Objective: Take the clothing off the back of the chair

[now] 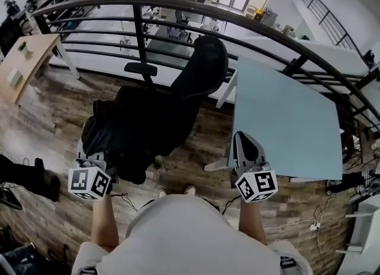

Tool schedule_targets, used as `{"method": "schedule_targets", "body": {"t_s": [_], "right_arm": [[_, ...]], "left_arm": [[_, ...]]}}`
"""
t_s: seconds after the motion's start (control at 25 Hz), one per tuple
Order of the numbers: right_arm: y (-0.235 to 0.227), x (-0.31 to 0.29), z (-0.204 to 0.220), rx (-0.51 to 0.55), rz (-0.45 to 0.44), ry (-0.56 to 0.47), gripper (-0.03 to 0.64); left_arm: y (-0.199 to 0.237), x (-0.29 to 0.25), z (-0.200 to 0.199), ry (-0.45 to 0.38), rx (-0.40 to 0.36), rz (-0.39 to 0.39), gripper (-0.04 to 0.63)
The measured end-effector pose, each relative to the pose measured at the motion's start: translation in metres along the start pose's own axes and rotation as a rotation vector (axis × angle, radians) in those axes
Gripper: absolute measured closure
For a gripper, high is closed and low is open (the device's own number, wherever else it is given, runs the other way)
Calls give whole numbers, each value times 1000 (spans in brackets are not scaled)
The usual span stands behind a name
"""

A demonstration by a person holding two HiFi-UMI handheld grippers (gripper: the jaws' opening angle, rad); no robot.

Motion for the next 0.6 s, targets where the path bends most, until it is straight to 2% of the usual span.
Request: {"method": "schedule_targets", "body": {"t_s": [0.2,0.6], "right_arm": [[4,-7,-5,10,-13,-11,597],[10,-12,-4,11,-9,-15,597]], "left_arm": [[4,3,5,11,2,-13,548],[3,3,15,23,2,15,548]]}}
Point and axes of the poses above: the fingertips, and each gripper's own axes: x backward along the fingers, y to its left, z out of its underside, the point moved 9 cm from there along x, backward along the fingers, and after that the axes turned 1 degree about -z, right-handed, at the moved point
